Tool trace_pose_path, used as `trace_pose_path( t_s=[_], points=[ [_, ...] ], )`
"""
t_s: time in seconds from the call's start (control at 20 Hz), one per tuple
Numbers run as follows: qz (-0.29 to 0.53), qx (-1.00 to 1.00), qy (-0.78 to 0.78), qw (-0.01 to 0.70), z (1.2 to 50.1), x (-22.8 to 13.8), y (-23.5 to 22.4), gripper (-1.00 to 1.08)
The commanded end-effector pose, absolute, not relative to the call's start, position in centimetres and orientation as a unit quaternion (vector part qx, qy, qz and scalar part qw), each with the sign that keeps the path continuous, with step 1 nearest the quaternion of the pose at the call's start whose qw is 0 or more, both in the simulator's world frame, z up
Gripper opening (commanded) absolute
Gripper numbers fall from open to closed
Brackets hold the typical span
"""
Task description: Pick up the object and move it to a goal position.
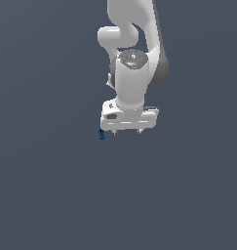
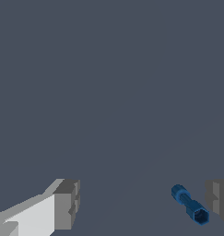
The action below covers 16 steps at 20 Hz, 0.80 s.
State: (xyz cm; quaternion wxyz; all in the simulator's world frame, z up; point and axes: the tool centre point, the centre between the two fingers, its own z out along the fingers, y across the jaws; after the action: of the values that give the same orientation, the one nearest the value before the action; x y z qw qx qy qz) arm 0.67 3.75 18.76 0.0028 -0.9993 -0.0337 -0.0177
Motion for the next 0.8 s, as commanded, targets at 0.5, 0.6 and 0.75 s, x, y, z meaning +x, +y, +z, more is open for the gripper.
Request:
trace_pose_path(
  t_s=[0.5,0.6,0.75],
  points=[
    [-0.019,-0.999,-0.032,-0.004,19.7,0.4,2.5,1.0],
    [-0.019,-0.999,-0.032,-0.004,19.7,0.4,2.5,1.0],
    [-0.019,-0.999,-0.03,-0.004,19.5,0.3,2.3,1.0]
  ],
)
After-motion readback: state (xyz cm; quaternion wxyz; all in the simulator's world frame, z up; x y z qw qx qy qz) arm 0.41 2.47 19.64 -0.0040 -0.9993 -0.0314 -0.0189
